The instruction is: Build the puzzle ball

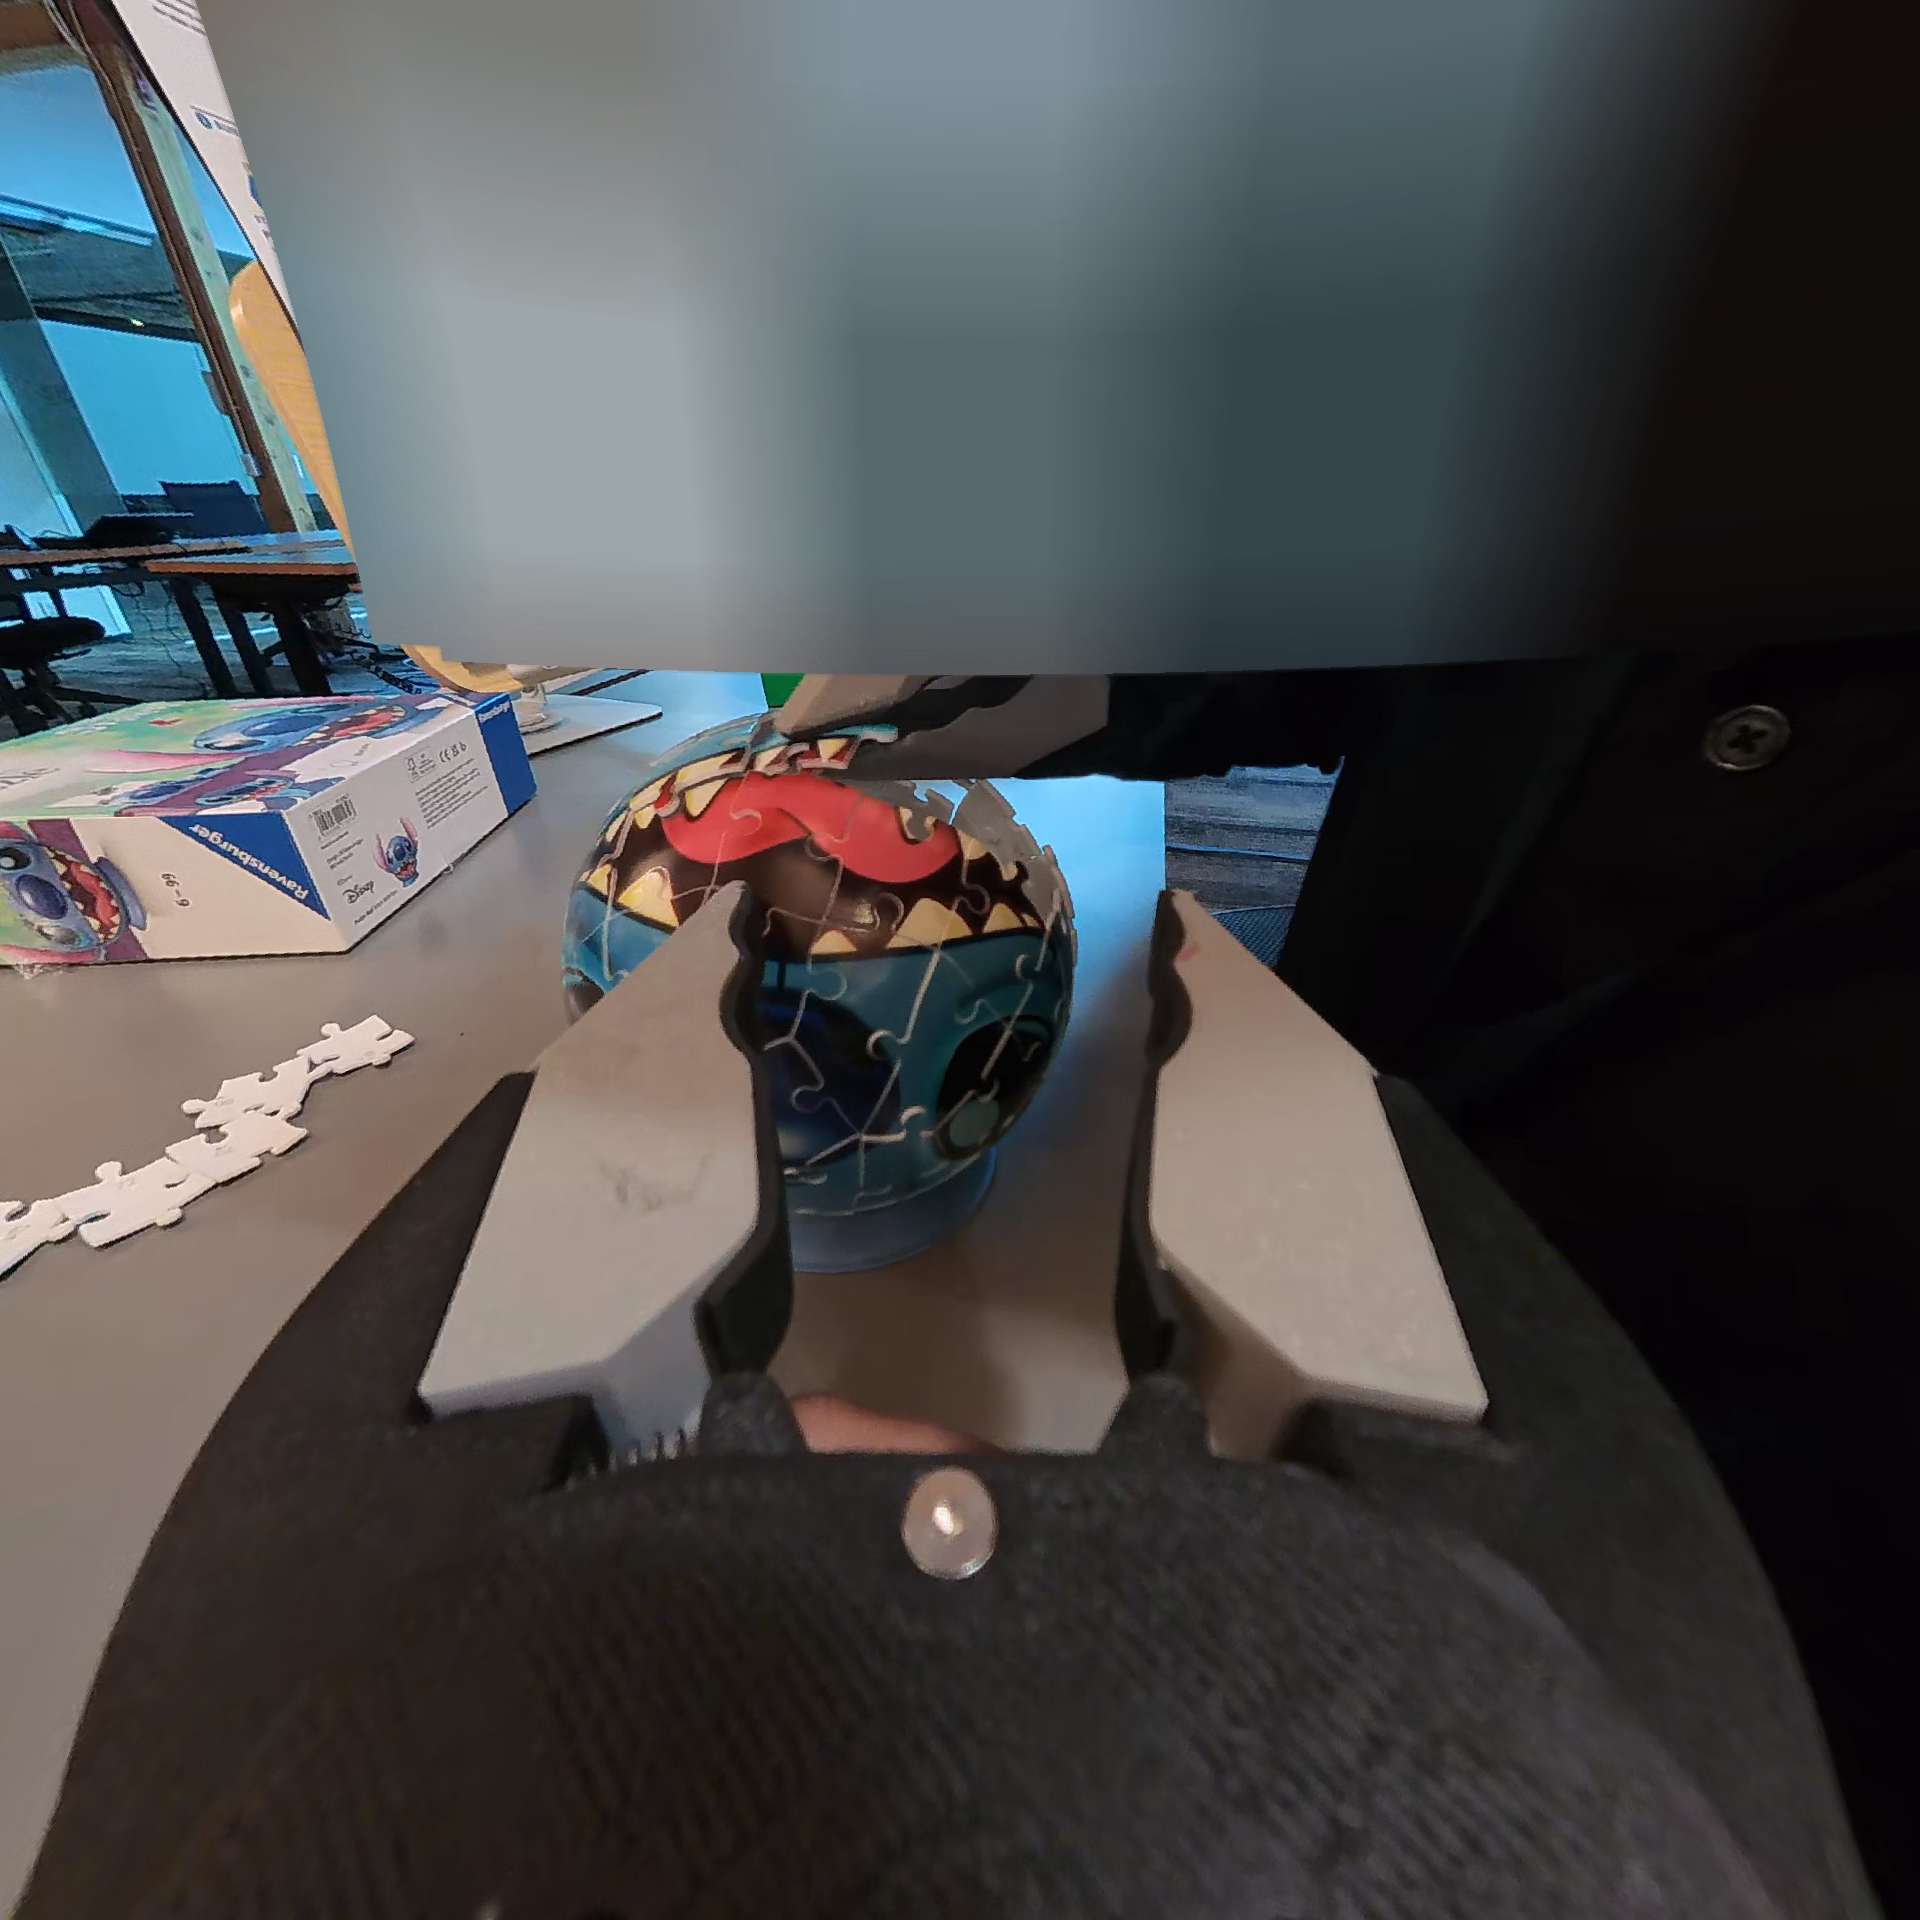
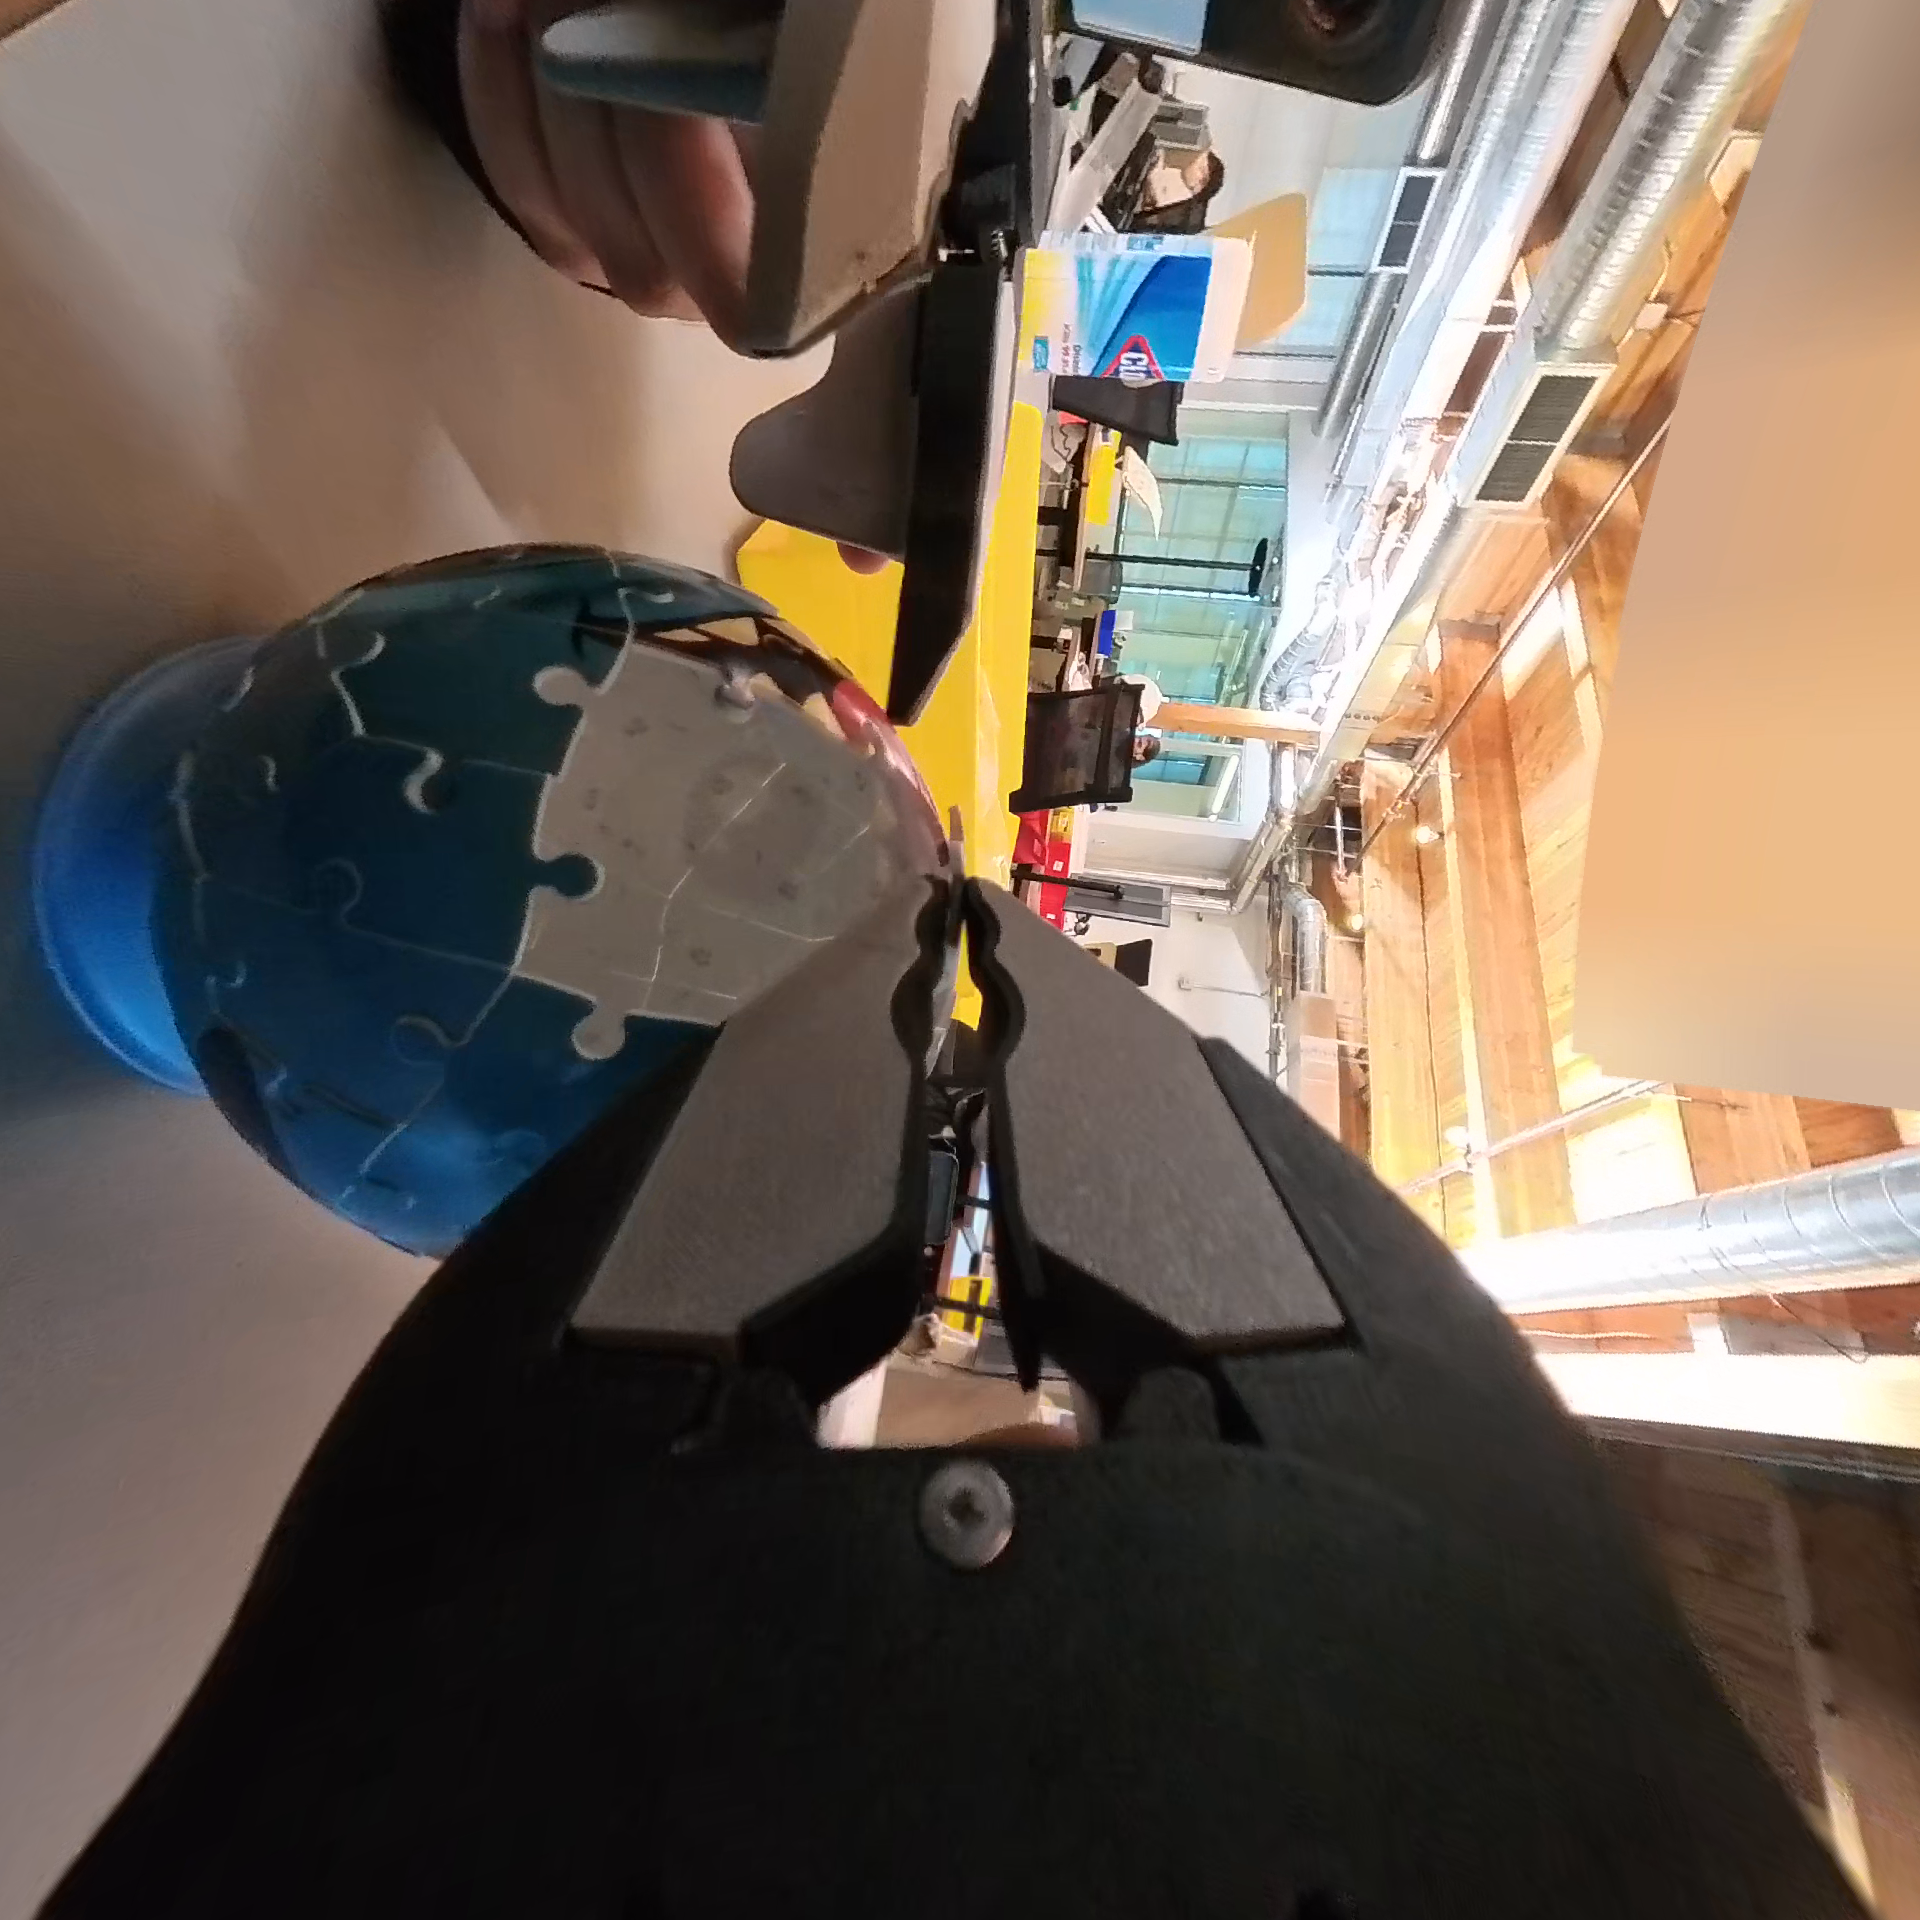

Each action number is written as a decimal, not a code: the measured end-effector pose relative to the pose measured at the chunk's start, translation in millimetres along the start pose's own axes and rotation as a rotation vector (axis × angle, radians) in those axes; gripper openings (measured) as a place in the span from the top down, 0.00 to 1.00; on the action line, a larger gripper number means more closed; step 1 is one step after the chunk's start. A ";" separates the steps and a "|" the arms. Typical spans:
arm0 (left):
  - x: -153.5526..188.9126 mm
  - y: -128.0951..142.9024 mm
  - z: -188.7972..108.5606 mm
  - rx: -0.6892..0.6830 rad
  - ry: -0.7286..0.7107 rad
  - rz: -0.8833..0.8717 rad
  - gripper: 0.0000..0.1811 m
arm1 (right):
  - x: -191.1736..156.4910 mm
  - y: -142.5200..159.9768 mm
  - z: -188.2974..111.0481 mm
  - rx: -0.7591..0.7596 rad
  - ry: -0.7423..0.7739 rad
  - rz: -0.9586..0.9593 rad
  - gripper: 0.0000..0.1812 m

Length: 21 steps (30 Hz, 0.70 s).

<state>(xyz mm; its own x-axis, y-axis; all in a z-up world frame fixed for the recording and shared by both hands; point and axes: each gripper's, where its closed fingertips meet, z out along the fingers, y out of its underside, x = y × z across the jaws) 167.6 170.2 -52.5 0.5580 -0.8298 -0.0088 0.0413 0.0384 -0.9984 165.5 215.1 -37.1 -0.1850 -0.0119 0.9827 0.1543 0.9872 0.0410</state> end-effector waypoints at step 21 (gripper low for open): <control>-2.3 -2.7 -2.3 0.022 -0.007 -0.015 0.60 | 0.4 -7.9 -9.5 0.042 -0.010 0.024 1.00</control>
<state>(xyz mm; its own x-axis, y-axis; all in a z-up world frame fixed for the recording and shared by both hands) 164.3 170.8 -49.9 0.5632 -0.8263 0.0067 0.0679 0.0382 -0.9970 173.4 205.8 -35.3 -0.1912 0.0132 0.9815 0.1178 0.9930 0.0096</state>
